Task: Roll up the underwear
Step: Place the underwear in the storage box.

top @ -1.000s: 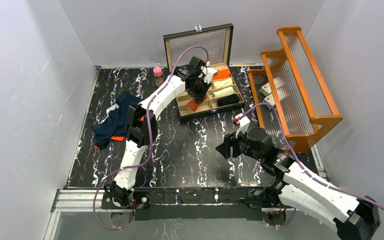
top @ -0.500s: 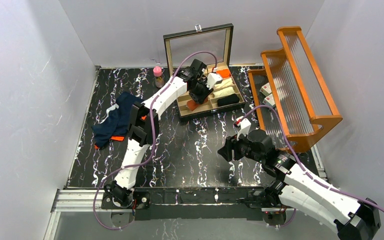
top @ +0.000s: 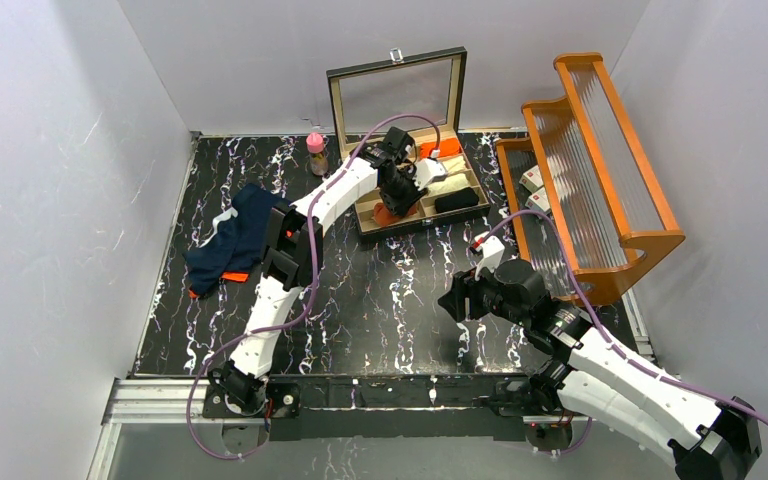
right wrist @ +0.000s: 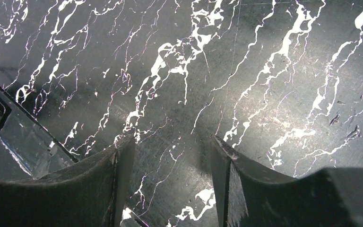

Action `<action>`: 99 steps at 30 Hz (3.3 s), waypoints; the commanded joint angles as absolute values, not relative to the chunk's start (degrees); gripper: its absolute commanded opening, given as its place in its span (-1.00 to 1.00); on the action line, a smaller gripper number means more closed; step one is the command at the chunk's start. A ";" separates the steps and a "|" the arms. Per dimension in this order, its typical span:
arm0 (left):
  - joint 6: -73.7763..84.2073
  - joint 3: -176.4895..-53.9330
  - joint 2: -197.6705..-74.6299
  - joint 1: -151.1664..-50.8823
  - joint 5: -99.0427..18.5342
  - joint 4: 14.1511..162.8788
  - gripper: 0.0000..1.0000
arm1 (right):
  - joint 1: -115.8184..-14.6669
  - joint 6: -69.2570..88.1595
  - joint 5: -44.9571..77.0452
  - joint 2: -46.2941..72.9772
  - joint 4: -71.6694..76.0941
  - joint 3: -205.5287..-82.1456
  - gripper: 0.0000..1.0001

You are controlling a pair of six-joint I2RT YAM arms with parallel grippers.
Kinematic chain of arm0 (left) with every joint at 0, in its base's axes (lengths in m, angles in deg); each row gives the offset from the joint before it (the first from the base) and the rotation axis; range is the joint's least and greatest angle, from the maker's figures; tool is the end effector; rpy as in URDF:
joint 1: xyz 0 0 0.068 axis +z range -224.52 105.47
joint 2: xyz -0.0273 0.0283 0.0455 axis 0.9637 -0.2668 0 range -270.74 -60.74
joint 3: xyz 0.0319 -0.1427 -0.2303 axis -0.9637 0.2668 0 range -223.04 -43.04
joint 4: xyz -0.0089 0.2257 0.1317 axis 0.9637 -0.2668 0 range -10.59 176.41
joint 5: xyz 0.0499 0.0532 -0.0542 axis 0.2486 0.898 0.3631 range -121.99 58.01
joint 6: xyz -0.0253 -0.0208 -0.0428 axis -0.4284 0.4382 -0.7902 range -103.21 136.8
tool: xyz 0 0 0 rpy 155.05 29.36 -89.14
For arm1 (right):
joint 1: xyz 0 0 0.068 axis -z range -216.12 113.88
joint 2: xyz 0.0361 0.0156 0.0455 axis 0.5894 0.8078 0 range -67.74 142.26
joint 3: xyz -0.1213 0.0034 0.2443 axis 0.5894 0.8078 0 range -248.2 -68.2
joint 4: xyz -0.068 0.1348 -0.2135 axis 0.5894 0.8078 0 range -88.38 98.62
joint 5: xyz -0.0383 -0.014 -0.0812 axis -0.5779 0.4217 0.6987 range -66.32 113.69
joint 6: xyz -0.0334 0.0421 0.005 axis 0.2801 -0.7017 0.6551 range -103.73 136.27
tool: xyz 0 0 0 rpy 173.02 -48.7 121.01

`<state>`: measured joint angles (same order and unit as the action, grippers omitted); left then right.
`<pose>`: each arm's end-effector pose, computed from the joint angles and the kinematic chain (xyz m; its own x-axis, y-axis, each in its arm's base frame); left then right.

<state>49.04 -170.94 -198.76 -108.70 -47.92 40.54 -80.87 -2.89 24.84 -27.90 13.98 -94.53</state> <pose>0.4317 -0.3049 0.2165 -0.2242 0.7722 -0.5945 0.9301 0.3516 0.1060 0.1198 0.1179 0.2358 -0.5196 -0.0530 -0.8528 -0.5511 0.7835 0.2870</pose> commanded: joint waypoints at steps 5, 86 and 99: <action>54.13 -169.64 -197.52 -108.71 -49.96 36.00 -1.00 | -81.14 -1.91 25.78 -27.84 13.04 -94.23 0.34; 56.49 -180.28 -202.46 -108.54 -50.40 28.48 -0.15 | -81.07 -1.49 25.27 -25.96 12.09 -93.99 0.38; 53.95 -178.71 -197.87 -108.68 -51.67 30.46 0.46 | -81.06 -1.48 25.34 -25.74 12.05 -94.04 0.38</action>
